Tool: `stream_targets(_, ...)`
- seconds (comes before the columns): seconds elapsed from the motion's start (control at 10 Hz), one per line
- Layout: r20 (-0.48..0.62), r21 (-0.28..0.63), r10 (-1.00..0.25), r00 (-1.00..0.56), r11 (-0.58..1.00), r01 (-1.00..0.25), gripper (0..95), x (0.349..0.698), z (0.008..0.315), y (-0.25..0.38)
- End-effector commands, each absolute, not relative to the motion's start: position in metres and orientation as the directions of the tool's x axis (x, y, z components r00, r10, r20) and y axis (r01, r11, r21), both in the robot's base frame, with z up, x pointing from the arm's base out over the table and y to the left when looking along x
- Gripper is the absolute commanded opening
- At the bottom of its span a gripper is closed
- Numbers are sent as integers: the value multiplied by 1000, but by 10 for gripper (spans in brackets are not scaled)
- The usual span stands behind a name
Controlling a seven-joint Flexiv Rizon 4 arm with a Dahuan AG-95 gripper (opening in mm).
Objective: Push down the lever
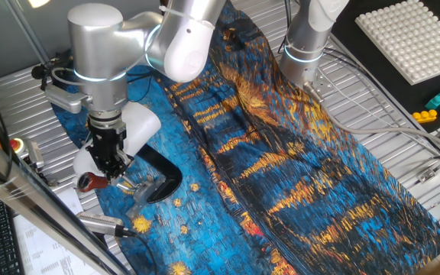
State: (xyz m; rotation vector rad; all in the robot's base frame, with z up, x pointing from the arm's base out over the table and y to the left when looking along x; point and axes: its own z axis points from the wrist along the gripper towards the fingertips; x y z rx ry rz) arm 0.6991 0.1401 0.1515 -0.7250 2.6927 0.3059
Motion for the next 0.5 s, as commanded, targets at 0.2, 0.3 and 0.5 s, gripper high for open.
stream_targets(0.2,-364,118,-446,-818,849,-516,0,695,149,137)
stream_targets(0.3,-363,123,-444,-819,849,-514,0,694,150,136)
stream_targets(0.5,-343,134,-438,-831,853,-505,0,693,156,138)
